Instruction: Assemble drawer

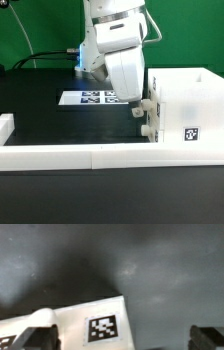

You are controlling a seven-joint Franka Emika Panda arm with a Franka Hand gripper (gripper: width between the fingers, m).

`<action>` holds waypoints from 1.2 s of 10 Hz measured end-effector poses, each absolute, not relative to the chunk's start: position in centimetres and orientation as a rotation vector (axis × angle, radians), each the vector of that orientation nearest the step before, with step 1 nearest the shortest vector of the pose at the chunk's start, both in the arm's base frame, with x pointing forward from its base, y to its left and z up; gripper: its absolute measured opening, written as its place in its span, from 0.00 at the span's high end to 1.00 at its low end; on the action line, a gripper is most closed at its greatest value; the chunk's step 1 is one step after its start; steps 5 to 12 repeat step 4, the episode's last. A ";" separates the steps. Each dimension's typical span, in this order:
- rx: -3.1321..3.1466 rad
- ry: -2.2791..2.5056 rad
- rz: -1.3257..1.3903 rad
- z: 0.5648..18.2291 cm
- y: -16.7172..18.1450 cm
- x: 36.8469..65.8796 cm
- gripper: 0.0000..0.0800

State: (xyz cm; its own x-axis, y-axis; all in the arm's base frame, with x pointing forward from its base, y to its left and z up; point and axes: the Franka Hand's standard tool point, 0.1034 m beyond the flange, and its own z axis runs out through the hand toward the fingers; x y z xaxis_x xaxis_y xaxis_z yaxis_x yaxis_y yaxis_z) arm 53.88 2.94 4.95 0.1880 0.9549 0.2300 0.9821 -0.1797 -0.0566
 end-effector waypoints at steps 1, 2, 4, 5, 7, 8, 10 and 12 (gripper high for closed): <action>-2.276 -1.863 -0.207 4.9 2.4 53.8 0.19; -2.276 -1.864 -0.208 4.9 2.5 53.8 0.19; -2.277 -1.862 -0.208 4.9 2.4 53.8 0.19; -2.277 -1.862 -0.208 4.9 2.4 53.8 0.19; -2.277 -1.862 -0.208 4.9 2.4 53.8 0.19; -2.277 -1.862 -0.208 4.9 2.4 53.8 0.19; -2.277 -1.862 -0.208 4.9 2.4 53.8 0.19; -2.277 -1.862 -0.208 4.9 2.4 53.8 0.19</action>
Offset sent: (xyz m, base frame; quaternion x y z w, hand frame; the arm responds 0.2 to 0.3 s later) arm 0.0000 0.0000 0.0000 0.0000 0.0000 0.0000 1.0000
